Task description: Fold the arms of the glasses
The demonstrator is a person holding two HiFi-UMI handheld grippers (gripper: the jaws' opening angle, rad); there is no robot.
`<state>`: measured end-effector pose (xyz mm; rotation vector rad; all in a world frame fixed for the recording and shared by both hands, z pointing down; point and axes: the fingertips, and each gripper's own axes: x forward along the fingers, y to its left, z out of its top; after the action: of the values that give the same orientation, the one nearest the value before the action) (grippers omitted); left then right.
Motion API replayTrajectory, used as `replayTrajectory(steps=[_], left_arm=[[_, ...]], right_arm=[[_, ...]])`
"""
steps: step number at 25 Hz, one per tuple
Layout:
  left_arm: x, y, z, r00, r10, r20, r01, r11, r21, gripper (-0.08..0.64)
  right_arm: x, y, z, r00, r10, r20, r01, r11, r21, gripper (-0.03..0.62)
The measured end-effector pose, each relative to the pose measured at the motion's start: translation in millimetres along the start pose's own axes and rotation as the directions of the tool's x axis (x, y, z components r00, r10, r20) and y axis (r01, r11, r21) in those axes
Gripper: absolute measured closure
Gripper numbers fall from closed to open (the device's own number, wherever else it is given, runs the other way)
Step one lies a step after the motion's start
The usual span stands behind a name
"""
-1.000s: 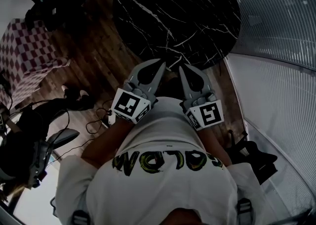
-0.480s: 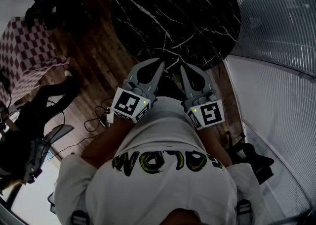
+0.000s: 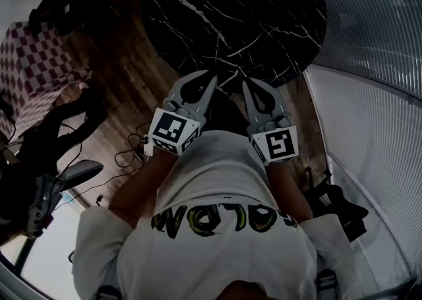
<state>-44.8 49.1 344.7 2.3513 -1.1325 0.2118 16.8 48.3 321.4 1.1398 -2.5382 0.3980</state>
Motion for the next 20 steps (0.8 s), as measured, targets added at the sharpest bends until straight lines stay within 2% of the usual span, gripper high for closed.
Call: replayTrajectory(steps=[6, 12, 20], left_arm=[[31.4, 20.2, -40.0, 0.994, 0.018, -0.105, -0.019, 1.0, -0.007, 0.497], [53.0, 38.5, -61.9, 0.987, 0.037, -0.156, -0.041, 0.999, -0.023, 0.488], [75.1, 58.9, -113.0, 0.962, 0.043, -0.268, -0.056, 0.998, -0.04, 0.453]], right_arm=[[9.8, -10.0, -47.5, 0.996, 0.015, -0.085, -0.015, 1.0, 0.005, 0.571], [20.8, -24.0, -84.5, 0.988, 0.016, -0.152, -0.014, 1.0, 0.019, 0.572], [41.0, -50.0, -129.7, 0.974, 0.01, -0.227, -0.004, 1.0, 0.026, 0.549]])
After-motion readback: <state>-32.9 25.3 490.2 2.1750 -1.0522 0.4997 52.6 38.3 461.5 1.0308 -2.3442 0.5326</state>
